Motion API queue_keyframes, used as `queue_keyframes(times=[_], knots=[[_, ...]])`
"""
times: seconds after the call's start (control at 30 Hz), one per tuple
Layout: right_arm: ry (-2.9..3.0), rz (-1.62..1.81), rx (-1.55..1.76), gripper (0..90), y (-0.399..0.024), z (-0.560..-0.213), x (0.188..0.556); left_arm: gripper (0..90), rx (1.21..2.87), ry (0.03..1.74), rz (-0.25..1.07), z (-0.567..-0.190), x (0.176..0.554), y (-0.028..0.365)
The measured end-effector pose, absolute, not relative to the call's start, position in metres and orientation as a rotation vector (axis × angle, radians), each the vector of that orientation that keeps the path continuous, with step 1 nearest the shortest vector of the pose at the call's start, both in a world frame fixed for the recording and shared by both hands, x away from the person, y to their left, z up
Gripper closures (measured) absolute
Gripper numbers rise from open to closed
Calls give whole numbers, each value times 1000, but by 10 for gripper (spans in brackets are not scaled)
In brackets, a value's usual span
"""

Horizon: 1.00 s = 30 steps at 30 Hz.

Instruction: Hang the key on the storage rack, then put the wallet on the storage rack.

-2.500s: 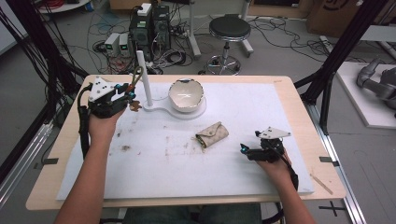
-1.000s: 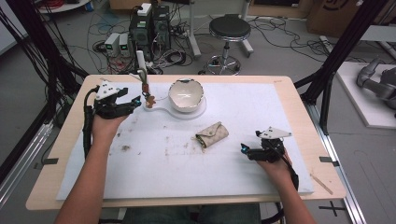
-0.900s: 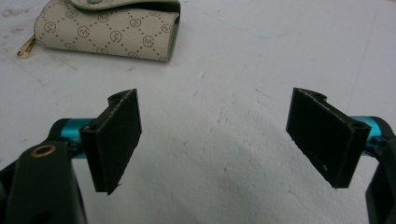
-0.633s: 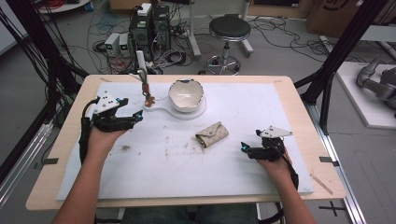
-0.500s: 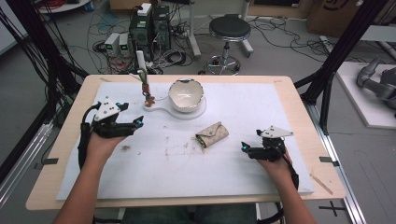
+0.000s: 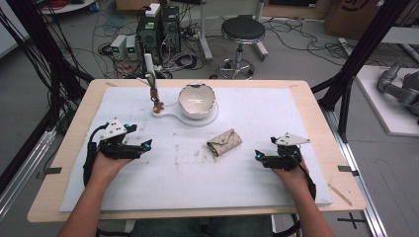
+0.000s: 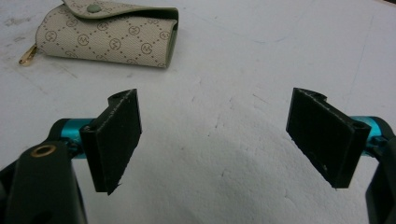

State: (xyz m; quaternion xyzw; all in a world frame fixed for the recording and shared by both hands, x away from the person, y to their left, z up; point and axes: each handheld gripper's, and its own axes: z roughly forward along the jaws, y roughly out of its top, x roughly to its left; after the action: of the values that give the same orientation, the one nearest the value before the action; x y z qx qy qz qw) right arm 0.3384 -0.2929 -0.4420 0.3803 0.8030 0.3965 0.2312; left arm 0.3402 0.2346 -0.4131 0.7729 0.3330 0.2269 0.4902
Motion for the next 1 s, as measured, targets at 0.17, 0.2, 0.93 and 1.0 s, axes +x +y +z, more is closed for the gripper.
queue_keyframes(times=[0.17, 0.2, 0.93, 1.0], knots=[[2212, 1077, 1043, 183, -294, -443, 337, 161, 1867, 764, 542, -411, 345, 228], [2211, 1074, 1045, 183, -295, -443, 336, 161, 1860, 761, 539, -410, 346, 226], [2189, 1072, 1044, 183, -305, -440, 326, 161, 1842, 750, 495, -412, 351, 206], [2188, 1071, 1045, 183, -305, -440, 325, 161, 1856, 746, 490, -414, 353, 202]])
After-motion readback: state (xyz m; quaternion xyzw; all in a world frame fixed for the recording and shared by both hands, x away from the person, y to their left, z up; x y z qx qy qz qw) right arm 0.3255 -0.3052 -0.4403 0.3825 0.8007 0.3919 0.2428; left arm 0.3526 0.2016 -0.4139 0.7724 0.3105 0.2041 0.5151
